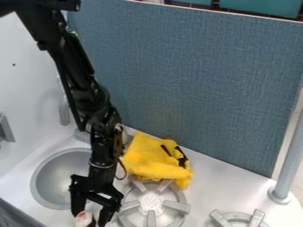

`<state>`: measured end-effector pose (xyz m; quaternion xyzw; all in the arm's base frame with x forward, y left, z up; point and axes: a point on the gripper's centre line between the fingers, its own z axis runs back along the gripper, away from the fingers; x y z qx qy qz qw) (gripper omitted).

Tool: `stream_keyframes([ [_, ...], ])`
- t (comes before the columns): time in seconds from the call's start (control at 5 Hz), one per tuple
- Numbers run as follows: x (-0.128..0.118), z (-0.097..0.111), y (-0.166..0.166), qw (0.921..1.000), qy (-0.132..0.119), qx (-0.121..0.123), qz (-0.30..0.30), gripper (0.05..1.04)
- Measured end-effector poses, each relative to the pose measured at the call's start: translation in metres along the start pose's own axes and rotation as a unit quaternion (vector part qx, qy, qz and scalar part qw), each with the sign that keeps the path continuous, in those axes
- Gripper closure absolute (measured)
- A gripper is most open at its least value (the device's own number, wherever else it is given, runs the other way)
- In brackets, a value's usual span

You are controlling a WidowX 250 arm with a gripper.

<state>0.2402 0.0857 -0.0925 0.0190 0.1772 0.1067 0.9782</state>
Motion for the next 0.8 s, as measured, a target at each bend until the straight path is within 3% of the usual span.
stream_keyframes([
  [0.2, -0.002, 0.026, -0.015, 0.9995, -0.032, 0.002, 0.001, 0.075],
  [0.4, -0.015, 0.063, -0.040, 0.9959, -0.085, 0.014, -0.029, 0.076],
  [0.6, -0.036, 0.092, -0.084, 0.9838, -0.127, 0.003, -0.127, 0.076],
  [0.8, -0.056, 0.095, -0.128, 0.9744, -0.114, -0.023, -0.192, 0.076],
])
